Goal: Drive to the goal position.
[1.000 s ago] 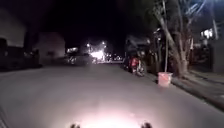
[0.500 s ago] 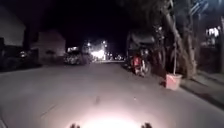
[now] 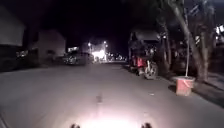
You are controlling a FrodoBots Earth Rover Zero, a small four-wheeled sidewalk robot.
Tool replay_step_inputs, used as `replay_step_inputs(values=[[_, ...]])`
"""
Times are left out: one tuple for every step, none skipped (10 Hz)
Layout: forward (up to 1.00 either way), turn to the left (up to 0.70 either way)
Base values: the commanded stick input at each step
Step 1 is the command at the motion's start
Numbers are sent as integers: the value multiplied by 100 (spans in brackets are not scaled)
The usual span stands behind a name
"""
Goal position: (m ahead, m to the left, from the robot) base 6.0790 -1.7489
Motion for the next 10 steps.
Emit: replay_step_inputs(values=[[70, 0], [70, 0], [70, 0], [70, 0], [70, 0], [70, 0], [70, 0], [70, 0], [70, 0], [70, 0]])
